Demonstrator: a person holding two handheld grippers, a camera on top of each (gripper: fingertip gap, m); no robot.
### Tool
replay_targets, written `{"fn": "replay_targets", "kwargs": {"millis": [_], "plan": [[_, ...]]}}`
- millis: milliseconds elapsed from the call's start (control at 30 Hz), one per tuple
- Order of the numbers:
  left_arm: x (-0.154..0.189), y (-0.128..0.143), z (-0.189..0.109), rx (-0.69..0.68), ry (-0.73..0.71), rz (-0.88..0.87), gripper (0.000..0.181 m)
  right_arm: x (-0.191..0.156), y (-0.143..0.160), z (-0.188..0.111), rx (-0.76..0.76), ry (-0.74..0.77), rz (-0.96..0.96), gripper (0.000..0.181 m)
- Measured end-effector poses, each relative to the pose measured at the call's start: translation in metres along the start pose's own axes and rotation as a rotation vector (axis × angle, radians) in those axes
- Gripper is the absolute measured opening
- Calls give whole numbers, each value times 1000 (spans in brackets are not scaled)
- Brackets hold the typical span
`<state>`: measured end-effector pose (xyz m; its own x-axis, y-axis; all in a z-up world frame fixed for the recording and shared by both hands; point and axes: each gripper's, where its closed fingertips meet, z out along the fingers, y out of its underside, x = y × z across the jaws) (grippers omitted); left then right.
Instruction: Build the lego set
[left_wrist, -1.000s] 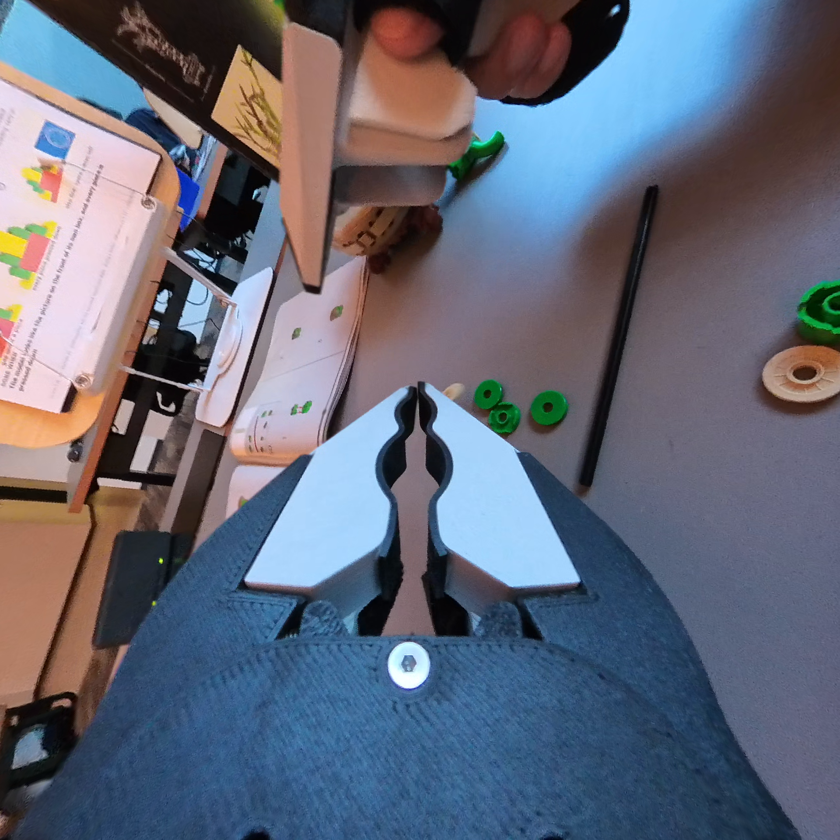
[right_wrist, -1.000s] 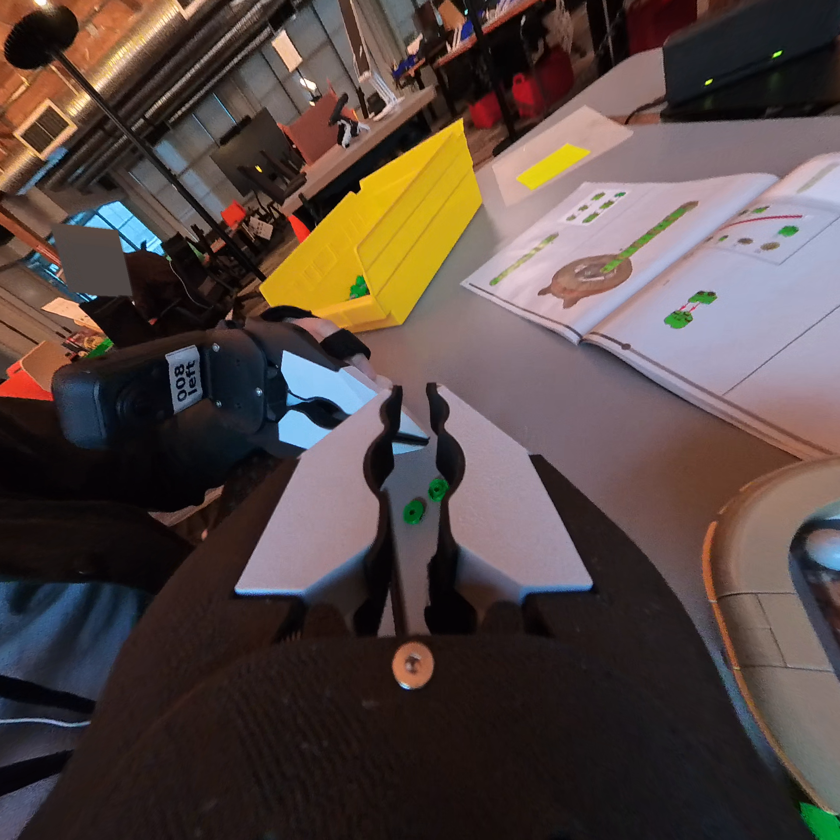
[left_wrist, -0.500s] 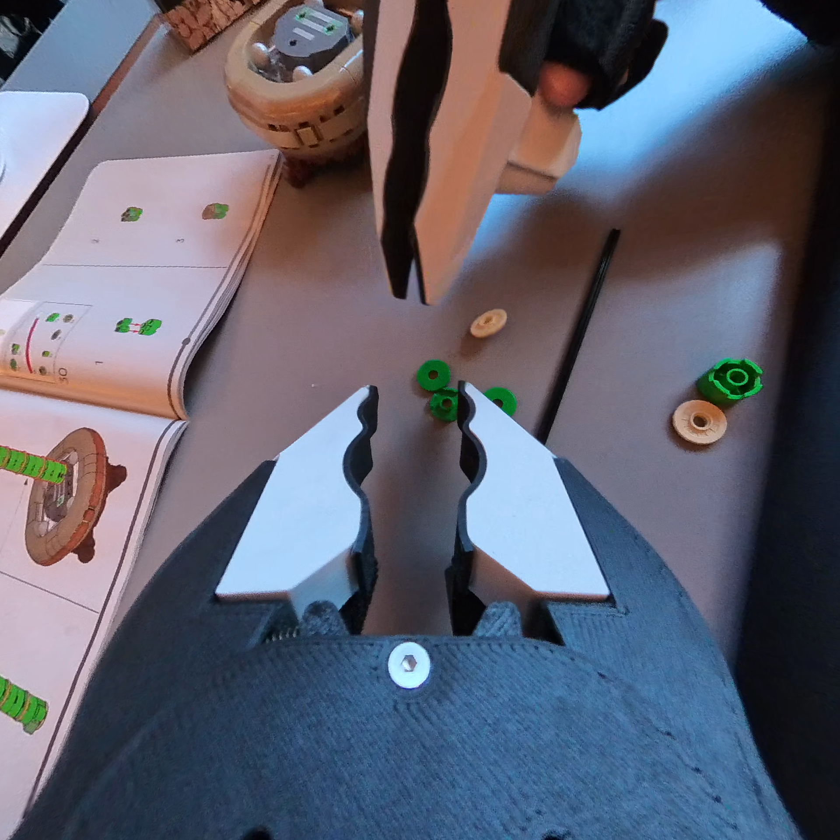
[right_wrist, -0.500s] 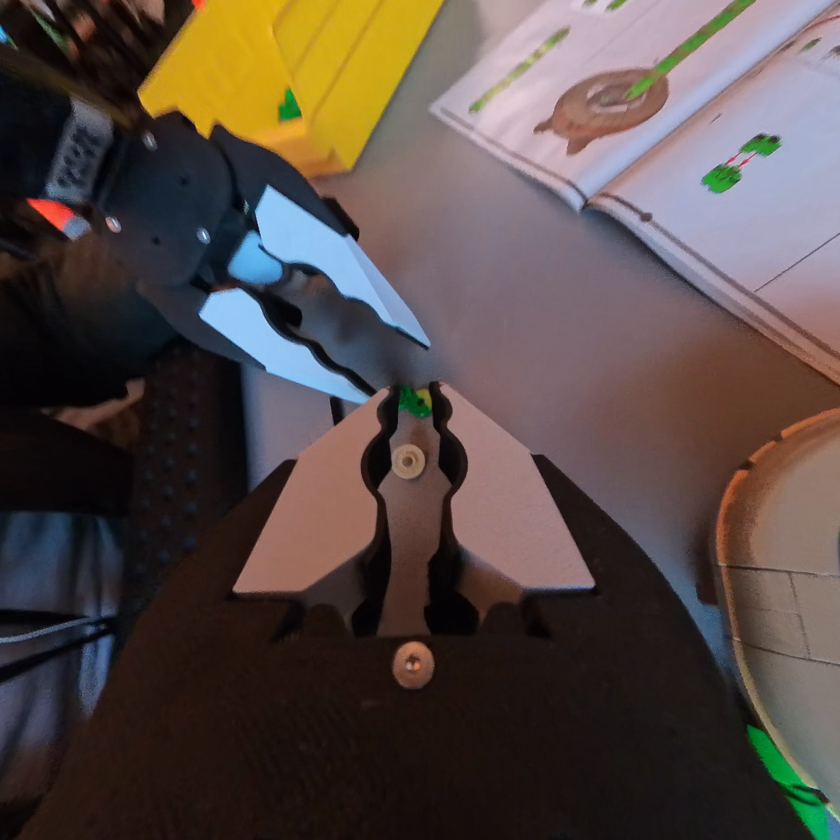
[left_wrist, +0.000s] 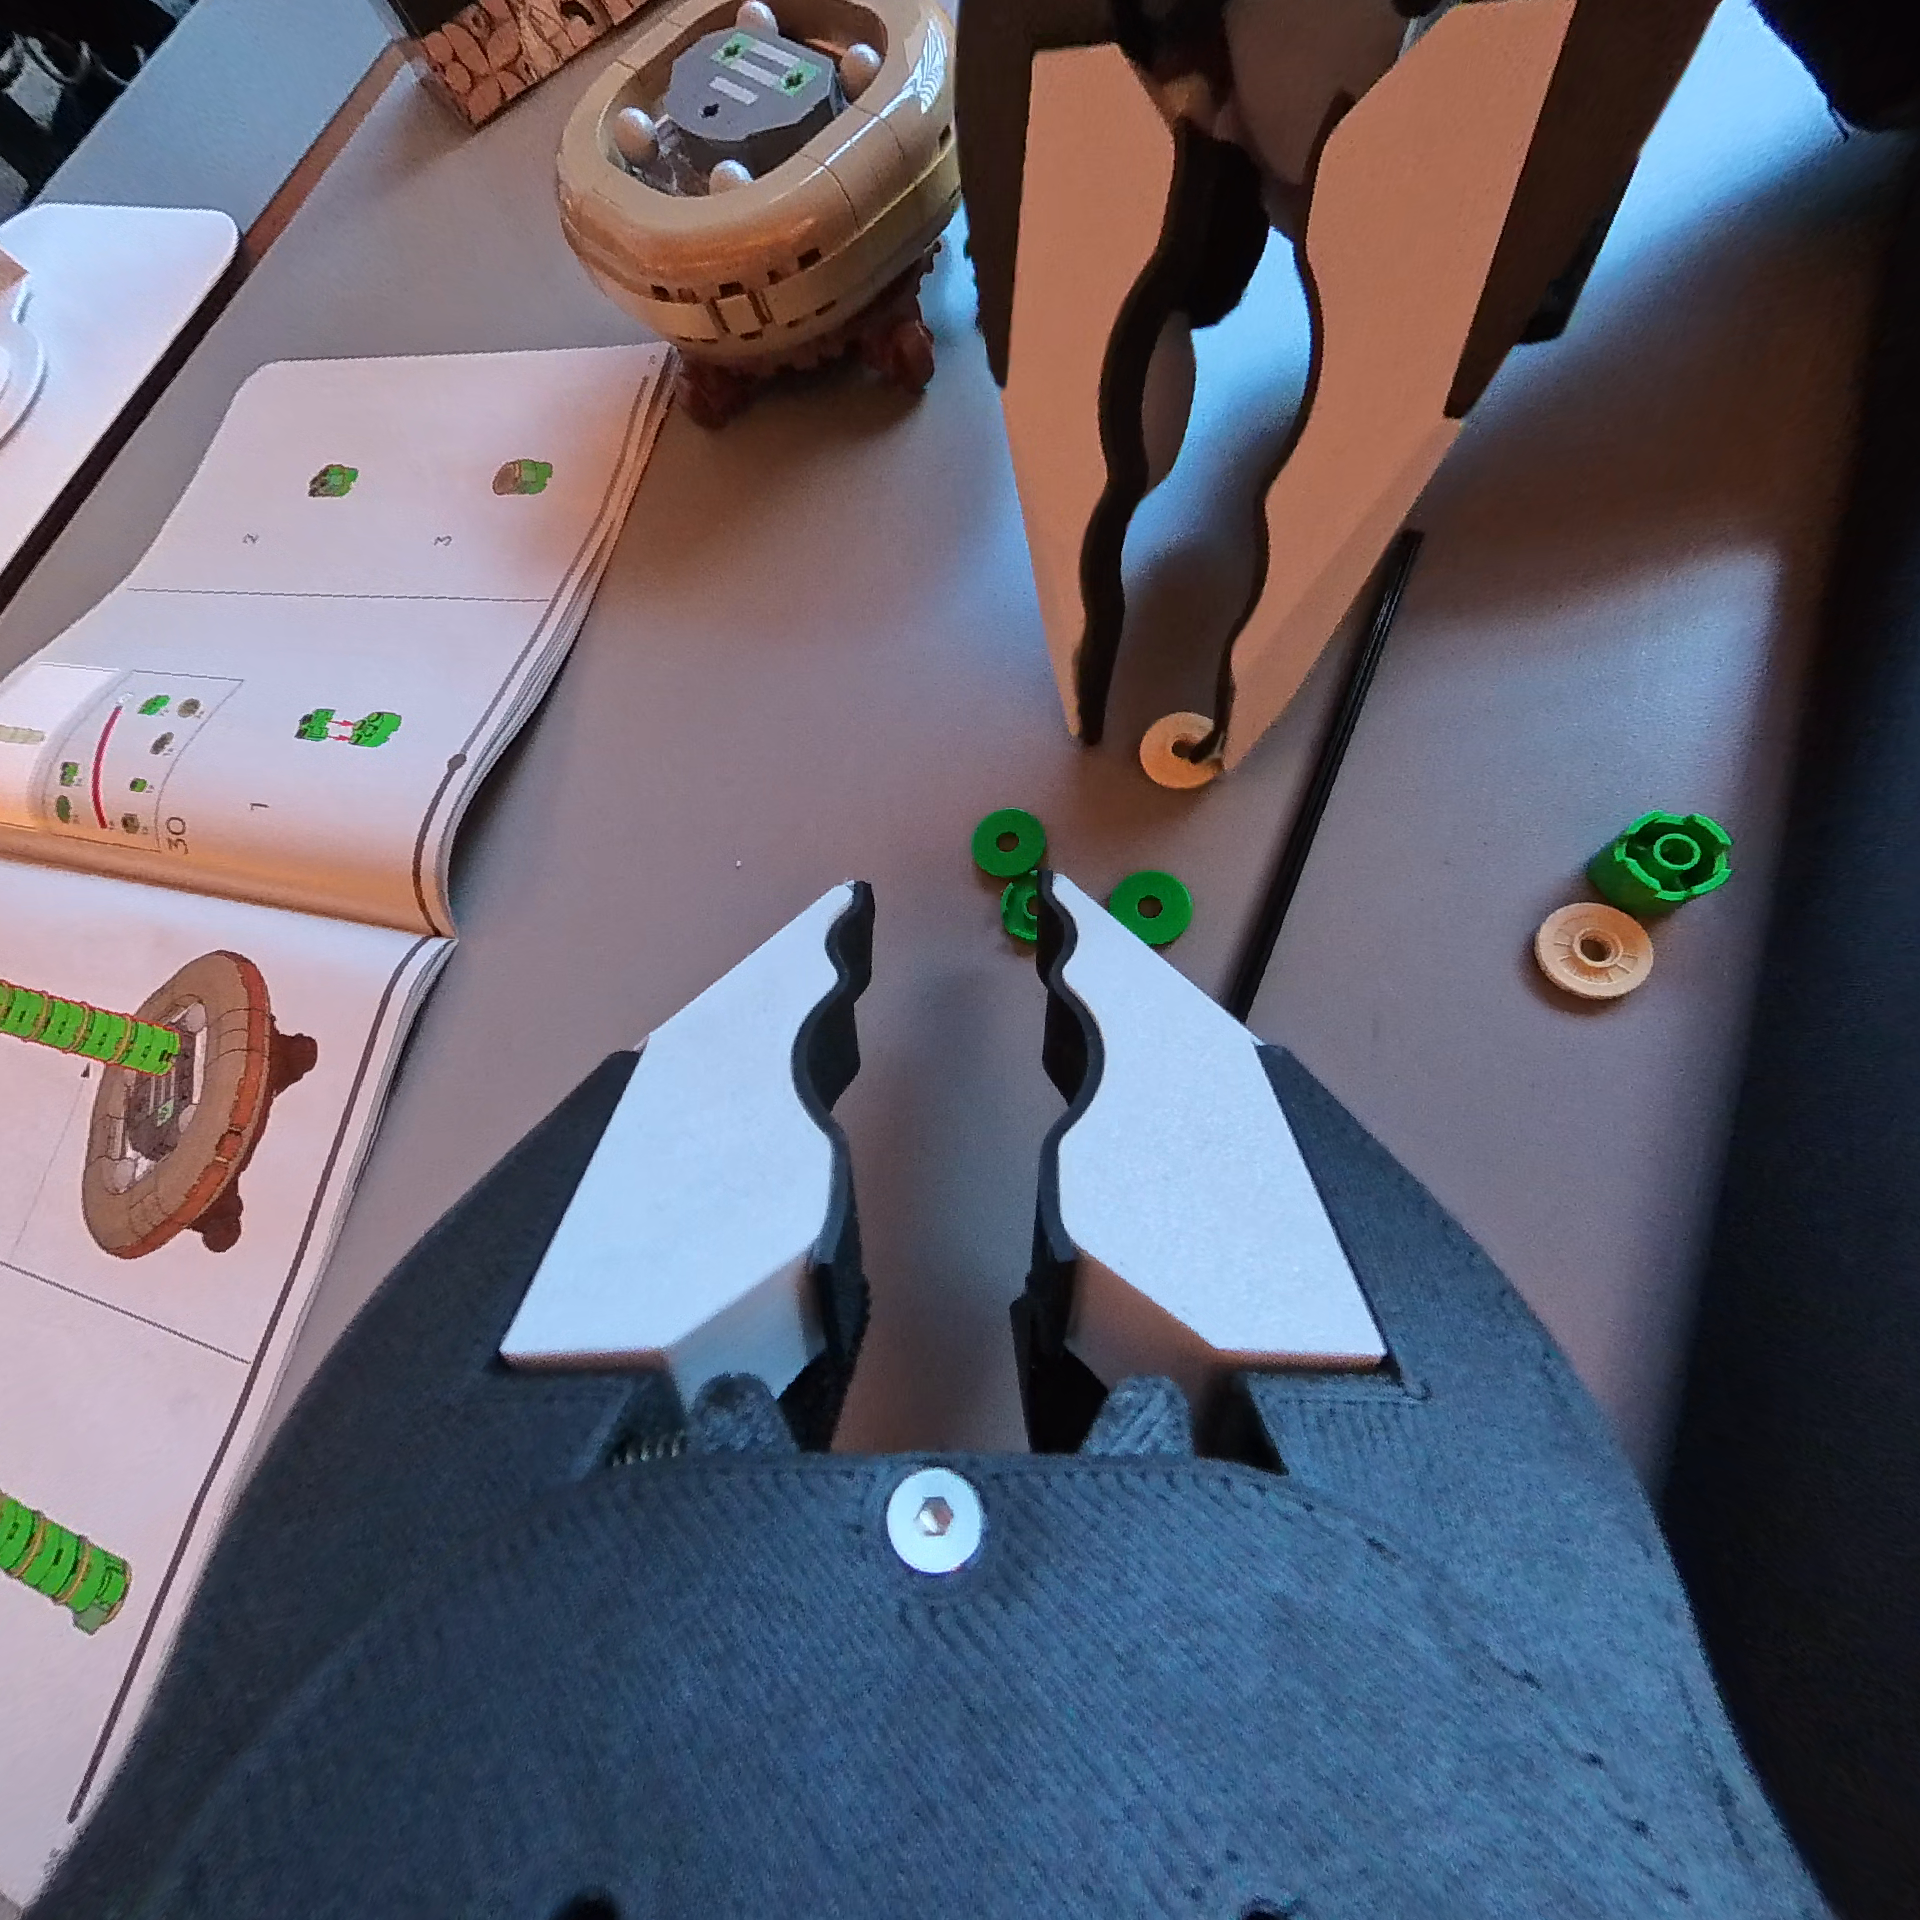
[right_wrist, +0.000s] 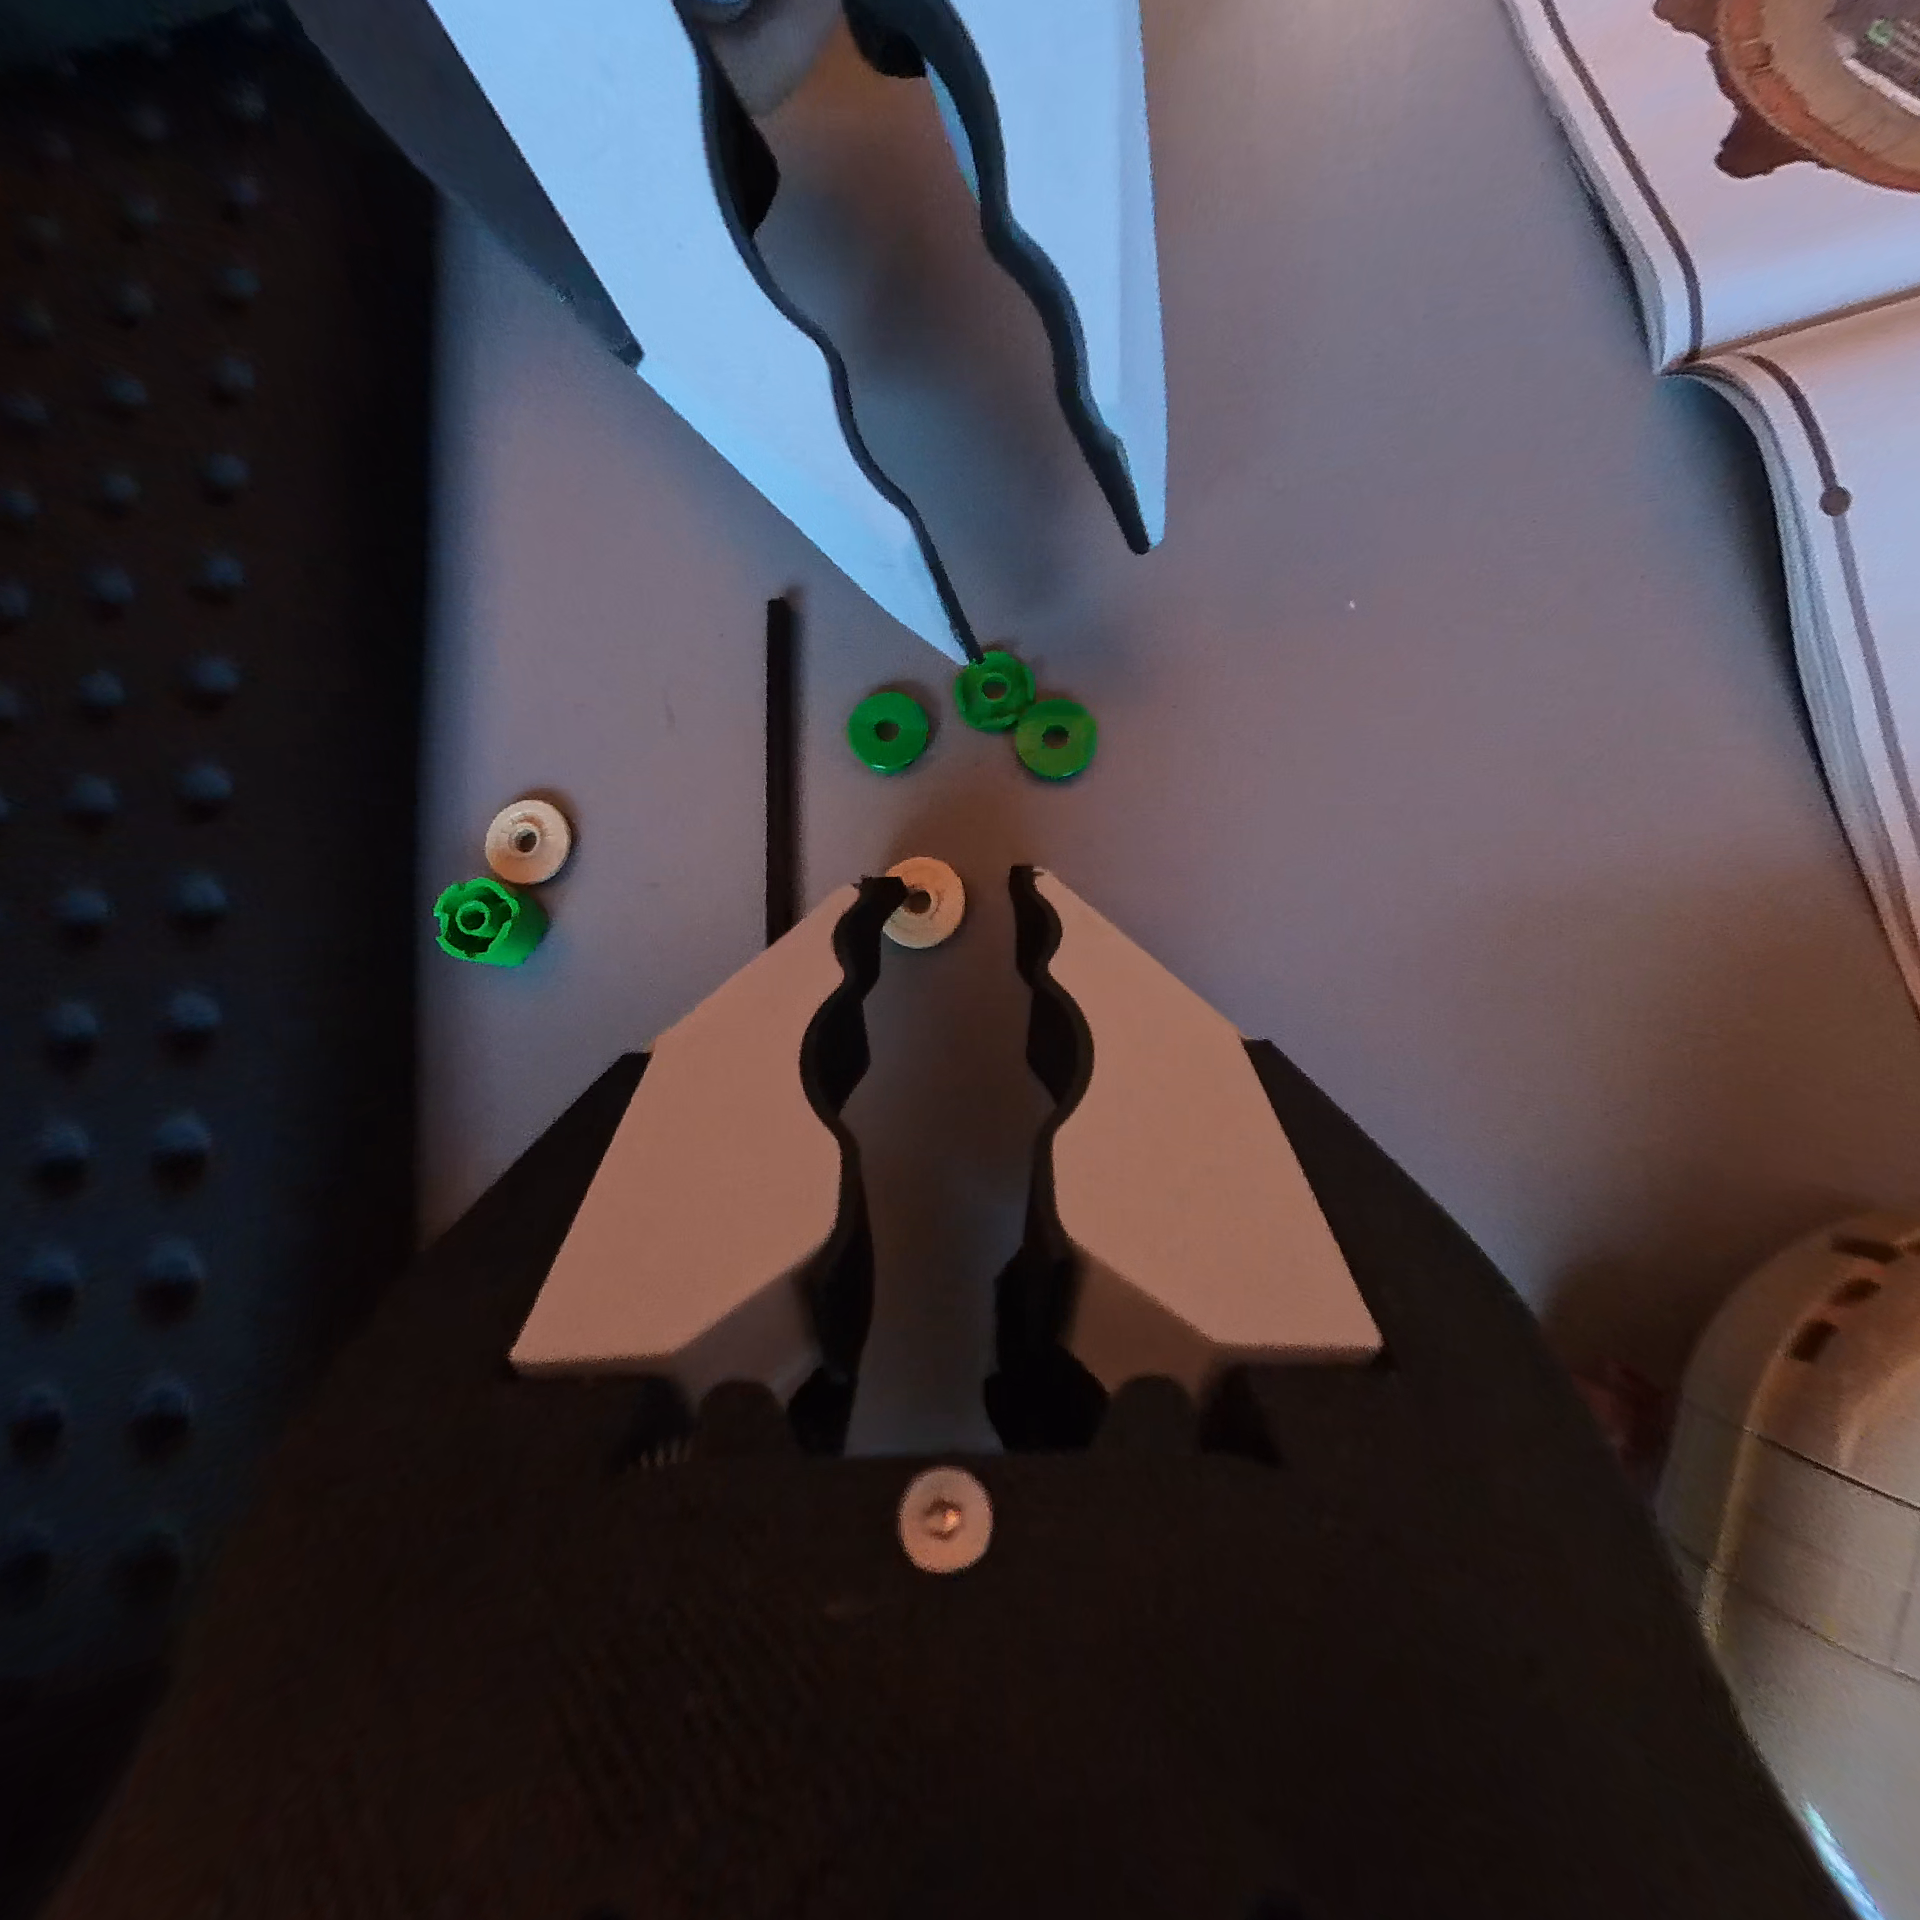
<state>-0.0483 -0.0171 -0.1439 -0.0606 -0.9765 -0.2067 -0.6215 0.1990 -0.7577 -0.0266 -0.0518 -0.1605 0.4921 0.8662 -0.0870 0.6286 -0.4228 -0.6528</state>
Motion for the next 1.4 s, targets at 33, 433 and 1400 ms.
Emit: {"fn": "replay_targets", "kwargs": {"millis": [33, 433, 1400], "plan": [[0, 0, 0, -3, 1, 2, 30, 1, 0, -1, -1, 5, -1, 24], [2, 4, 1, -25, 5, 28, 27, -7, 3, -4, -17, -25, -38, 24], [5, 12, 4, -73, 0, 76, 22, 1, 3, -7, -5, 16, -39, 26]]}}
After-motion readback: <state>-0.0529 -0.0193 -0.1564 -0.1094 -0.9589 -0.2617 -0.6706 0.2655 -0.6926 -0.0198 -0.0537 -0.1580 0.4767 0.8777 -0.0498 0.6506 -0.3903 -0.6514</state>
